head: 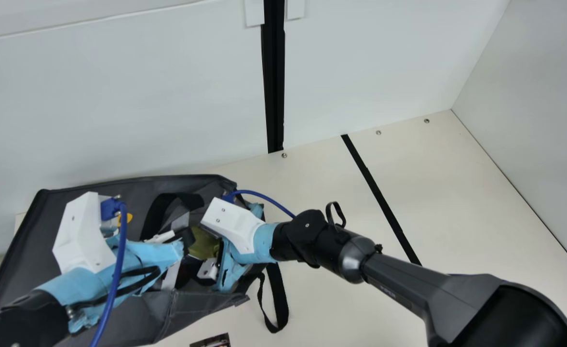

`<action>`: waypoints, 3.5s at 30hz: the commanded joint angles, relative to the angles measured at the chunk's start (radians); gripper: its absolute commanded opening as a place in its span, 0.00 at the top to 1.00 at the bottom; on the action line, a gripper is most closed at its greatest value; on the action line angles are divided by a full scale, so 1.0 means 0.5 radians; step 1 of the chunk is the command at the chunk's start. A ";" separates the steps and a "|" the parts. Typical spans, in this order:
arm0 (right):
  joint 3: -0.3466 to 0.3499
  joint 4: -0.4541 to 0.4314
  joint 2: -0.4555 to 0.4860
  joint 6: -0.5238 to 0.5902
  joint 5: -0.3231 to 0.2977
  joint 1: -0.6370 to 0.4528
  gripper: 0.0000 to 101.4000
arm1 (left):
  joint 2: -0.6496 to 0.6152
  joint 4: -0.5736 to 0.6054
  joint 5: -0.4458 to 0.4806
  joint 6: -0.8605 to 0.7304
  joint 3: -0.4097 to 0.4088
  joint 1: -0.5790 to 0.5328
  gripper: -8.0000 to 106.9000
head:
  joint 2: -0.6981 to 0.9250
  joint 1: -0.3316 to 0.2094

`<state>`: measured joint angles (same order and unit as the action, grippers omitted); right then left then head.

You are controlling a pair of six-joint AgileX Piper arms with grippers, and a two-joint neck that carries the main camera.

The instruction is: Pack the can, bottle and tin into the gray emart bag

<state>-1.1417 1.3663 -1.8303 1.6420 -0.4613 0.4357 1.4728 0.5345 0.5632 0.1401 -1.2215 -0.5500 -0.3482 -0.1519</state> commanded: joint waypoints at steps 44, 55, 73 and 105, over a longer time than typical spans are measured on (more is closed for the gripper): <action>0.121 -0.080 0.175 -0.084 -0.012 -0.007 0.10 | 0.000 0.000 0.000 0.000 0.000 0.000 0.84 | -0.002 -0.045; 0.196 -0.216 0.322 -0.191 -0.016 -0.040 0.10 | 0.000 0.000 0.000 0.000 0.000 0.000 0.84 | -0.002 -0.045; 0.354 -0.487 0.614 -0.443 -0.005 -0.124 0.10 | 0.000 0.000 0.000 0.000 0.000 0.000 0.84 | -0.002 -0.045; 0.583 -1.076 1.197 -1.029 -0.011 -0.364 0.10 | 0.000 0.000 0.000 0.000 0.000 0.000 0.84 | -0.002 -0.045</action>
<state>-0.8519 0.8411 -1.2404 1.1398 -0.4670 0.2566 1.4728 0.5345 0.5632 0.1401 -1.2215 -0.5500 -0.3467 -0.1519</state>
